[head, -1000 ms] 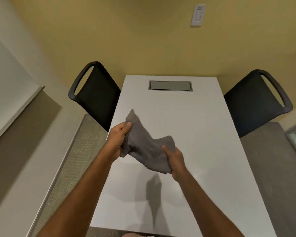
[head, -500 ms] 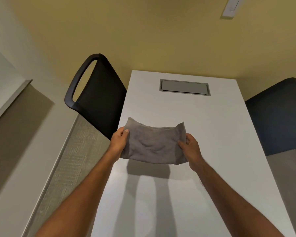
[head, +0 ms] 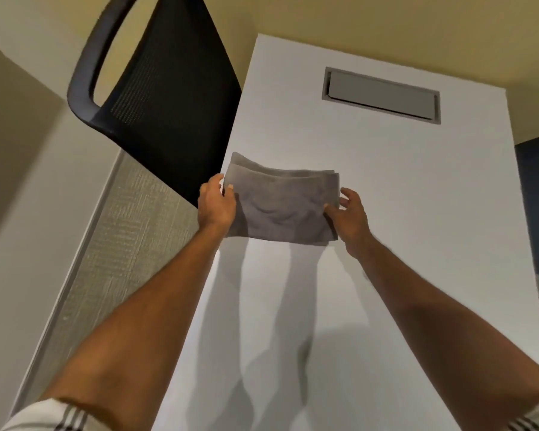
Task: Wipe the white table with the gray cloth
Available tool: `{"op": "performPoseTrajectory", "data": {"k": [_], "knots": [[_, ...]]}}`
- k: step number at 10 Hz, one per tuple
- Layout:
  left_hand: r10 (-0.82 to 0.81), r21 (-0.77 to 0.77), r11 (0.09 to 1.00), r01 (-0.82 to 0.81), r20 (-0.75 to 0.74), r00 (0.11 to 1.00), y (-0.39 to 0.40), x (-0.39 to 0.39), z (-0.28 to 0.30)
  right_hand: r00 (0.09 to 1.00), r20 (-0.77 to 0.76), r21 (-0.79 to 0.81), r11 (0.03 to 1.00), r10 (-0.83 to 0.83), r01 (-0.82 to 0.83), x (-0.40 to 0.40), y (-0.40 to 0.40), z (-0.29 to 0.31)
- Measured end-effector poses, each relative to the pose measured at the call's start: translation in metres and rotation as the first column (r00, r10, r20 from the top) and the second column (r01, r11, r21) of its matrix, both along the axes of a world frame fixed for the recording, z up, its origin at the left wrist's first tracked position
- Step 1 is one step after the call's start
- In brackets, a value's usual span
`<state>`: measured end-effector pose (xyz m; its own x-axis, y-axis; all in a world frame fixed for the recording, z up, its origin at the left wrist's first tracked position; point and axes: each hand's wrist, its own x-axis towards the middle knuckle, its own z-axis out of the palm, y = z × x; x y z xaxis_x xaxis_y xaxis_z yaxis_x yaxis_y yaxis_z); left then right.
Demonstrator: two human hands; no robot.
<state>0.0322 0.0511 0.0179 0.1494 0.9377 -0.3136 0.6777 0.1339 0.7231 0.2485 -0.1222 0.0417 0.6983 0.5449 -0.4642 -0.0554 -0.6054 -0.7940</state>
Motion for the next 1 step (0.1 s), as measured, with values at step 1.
{"op": "performPoseTrajectory", "data": {"k": [1], "knots": [[-0.056, 0.142, 0.987, 0.081, -0.169, 0.984, -0.0111, -0.0100, -0.0070, 0.980, 0.178, -0.096, 0.993, 0.088, -0.071, -0.0070, -0.0059, -0.0137]]}}
